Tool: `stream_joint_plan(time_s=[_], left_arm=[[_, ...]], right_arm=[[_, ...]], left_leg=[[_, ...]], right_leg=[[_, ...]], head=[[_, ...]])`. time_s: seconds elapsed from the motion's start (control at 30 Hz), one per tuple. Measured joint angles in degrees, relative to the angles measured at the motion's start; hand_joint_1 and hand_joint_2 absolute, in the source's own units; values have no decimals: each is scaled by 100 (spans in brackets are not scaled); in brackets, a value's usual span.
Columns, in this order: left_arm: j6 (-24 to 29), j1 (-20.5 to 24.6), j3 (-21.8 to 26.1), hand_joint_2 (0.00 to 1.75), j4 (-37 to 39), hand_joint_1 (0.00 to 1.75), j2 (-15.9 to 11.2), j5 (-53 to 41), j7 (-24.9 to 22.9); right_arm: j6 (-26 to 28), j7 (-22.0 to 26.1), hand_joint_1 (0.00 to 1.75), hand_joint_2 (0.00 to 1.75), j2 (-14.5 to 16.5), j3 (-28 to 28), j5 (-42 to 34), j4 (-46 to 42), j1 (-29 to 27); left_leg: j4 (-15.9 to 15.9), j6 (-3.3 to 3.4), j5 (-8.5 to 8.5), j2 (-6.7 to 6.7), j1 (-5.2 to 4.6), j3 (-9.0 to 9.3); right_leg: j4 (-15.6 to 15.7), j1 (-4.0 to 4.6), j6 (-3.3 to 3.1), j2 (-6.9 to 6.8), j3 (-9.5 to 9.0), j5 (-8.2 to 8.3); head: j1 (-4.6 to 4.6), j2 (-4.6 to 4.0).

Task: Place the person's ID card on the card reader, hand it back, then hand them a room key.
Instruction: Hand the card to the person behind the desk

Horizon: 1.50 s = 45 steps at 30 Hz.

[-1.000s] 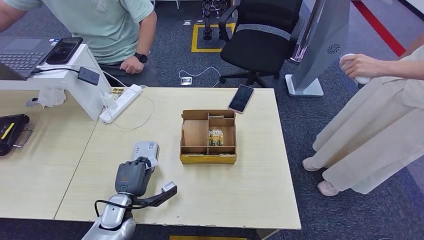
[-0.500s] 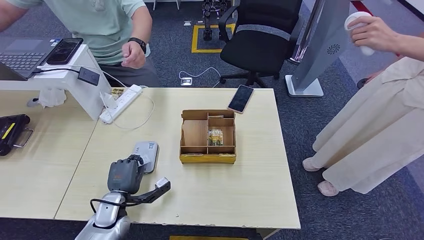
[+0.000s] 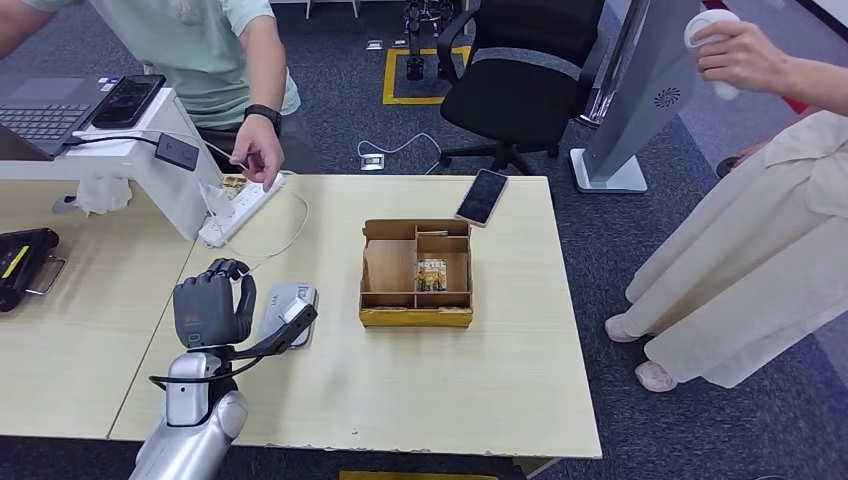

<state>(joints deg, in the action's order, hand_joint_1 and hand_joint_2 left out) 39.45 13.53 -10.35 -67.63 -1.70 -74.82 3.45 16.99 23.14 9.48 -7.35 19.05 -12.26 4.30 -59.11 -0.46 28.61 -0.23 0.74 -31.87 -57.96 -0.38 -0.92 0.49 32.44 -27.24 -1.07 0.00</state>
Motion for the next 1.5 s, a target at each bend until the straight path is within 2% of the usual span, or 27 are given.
stream_joint_plan(time_s=[0.2, 0.5, 1.0, 1.4, 1.43, 1.5], left_arm=[[0, 70, 310, 175, -56, 175, 252, 91, 151], [0, 190, 487, 175, -67, 175, 487, 173, 257], [0, 560, 597, 175, -68, 175, 671, -57, 186], [0, 627, 693, 175, -93, 175, 790, 49, 306], [0, 627, 695, 175, -93, 138, 803, 76, 323], [0, 627, 696, 175, -93, 51, 825, 110, 354]], right_arm=[[14, -10, 0, 175, 10, 5, 44, 0, -1], [71, -33, 0, 175, 18, 32, 74, 0, -1], [84, -82, 0, 175, 38, 90, 162, 0, 0], [101, -101, 0, 175, 43, 114, 165, 0, 0], [103, -102, 0, 175, 43, 121, 170, 0, 1], [104, -104, 0, 175, 43, 135, 187, 0, 1]], left_leg=[[0, 0, 0, 0, 0, -1], [0, 0, 0, 0, 1, -4], [0, 0, 0, 0, 1, -6], [0, 0, 0, 0, 0, -7], [0, 0, 0, 0, 0, -7], [0, 0, 0, 0, 0, -8]], right_leg=[[0, -1, 0, 0, 2, 0], [0, 0, 0, -1, 5, 1], [0, 0, 2, 0, 6, 3], [0, 0, 2, 1, 7, 3], [0, -1, 2, 1, 7, 3], [0, -1, 2, 1, 8, 3]], head=[[-2, 0], [-1, 0], [-2, -1], [-1, 0], [-2, 0], [-2, 0]])
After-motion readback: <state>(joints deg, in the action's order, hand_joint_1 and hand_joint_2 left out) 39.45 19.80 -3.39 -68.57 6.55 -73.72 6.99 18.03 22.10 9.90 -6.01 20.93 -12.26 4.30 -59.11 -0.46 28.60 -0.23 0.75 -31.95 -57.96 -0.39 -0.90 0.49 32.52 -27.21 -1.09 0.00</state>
